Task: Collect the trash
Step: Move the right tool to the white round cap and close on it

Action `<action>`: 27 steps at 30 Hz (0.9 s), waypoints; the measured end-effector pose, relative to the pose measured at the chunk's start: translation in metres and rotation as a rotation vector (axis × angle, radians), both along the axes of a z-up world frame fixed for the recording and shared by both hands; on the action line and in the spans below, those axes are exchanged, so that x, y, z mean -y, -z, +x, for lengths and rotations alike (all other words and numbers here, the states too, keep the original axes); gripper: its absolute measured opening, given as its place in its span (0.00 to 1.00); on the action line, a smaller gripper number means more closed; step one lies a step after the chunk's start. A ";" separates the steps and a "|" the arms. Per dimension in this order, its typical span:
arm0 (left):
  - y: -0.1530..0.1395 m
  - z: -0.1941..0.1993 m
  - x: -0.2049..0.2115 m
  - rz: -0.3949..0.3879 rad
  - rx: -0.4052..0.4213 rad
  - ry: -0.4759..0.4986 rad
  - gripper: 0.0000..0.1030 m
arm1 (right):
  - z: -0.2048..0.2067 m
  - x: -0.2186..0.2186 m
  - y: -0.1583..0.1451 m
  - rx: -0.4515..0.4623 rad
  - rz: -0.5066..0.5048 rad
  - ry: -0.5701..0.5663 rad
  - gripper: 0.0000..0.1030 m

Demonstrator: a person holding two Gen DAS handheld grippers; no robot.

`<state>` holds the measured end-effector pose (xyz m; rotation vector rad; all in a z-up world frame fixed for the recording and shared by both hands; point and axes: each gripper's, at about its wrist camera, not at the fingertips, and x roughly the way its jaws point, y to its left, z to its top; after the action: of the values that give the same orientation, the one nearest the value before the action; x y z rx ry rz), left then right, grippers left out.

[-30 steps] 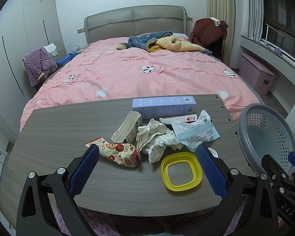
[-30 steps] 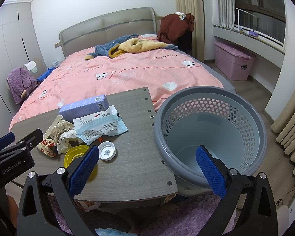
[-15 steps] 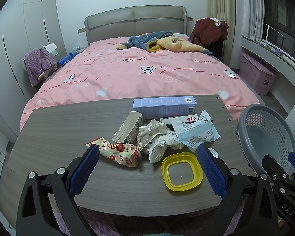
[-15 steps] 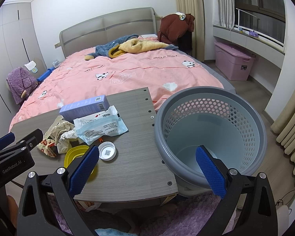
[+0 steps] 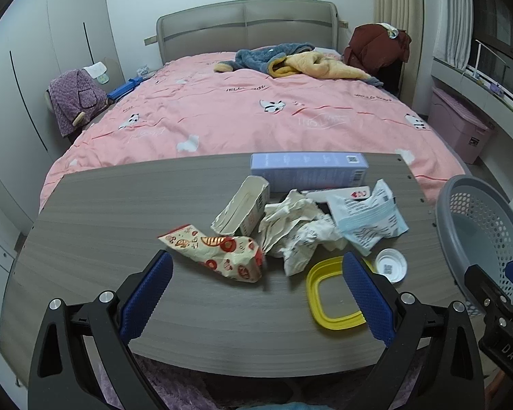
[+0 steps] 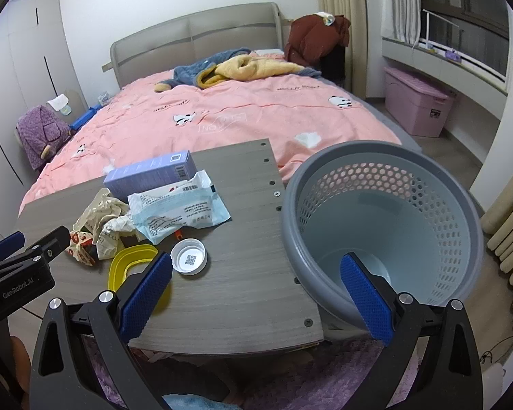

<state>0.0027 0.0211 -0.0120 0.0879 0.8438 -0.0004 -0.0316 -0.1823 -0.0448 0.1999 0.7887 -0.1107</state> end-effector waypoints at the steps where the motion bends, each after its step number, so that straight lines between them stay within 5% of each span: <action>1: 0.003 0.001 -0.002 -0.001 -0.007 -0.004 0.92 | 0.002 -0.001 0.003 -0.003 0.000 -0.007 0.94; 13: 0.042 0.007 -0.022 0.009 -0.107 -0.055 0.92 | 0.038 -0.017 0.042 -0.081 -0.032 -0.136 0.94; 27: 0.055 0.012 -0.028 -0.012 -0.133 -0.053 0.92 | 0.059 -0.040 0.062 -0.126 -0.129 -0.210 0.93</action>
<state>0.0146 0.0490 -0.0668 0.0549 0.9785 0.0385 0.0278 -0.1426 -0.1063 -0.0127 0.9204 0.0245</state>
